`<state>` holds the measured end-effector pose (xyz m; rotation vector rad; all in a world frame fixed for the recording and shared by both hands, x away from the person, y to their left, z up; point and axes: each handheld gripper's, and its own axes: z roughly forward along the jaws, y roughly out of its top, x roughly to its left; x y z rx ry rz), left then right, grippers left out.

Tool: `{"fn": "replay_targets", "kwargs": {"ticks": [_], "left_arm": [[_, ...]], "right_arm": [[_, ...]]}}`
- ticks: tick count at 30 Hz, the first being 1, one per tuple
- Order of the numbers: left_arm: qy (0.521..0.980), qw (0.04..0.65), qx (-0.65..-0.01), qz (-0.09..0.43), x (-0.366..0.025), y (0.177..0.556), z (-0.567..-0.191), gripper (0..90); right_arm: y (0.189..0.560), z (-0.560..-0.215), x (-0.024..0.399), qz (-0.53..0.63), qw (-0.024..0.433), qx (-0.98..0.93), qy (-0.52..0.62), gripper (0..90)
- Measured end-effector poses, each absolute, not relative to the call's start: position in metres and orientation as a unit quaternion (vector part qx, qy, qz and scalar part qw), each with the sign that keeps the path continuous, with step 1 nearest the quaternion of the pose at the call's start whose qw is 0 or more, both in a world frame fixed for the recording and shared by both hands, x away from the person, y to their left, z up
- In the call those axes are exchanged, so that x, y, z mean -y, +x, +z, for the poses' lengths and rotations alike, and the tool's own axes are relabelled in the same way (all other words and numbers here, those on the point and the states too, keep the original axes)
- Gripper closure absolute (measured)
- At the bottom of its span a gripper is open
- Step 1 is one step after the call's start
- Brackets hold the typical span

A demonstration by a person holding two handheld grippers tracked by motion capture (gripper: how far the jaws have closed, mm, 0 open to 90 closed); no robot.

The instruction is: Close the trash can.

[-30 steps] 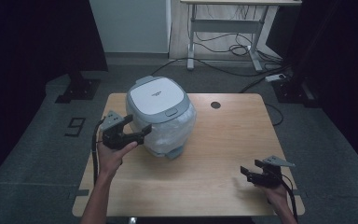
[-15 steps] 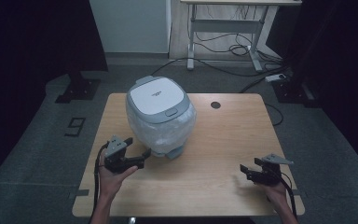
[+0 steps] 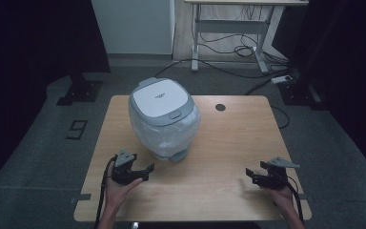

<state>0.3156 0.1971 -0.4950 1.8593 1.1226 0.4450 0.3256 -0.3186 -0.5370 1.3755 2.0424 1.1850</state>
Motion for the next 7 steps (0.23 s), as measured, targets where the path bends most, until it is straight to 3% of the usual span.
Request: {"fn": "replay_targets", "kwargs": {"ticks": [7], "left_arm": [[0.758,0.429,-0.458,0.178,-0.194,0.321,-0.508,14.4]], "right_arm": [[0.327,-0.538,0.319,0.42,0.205,-0.735,0.492,21.1]]}}
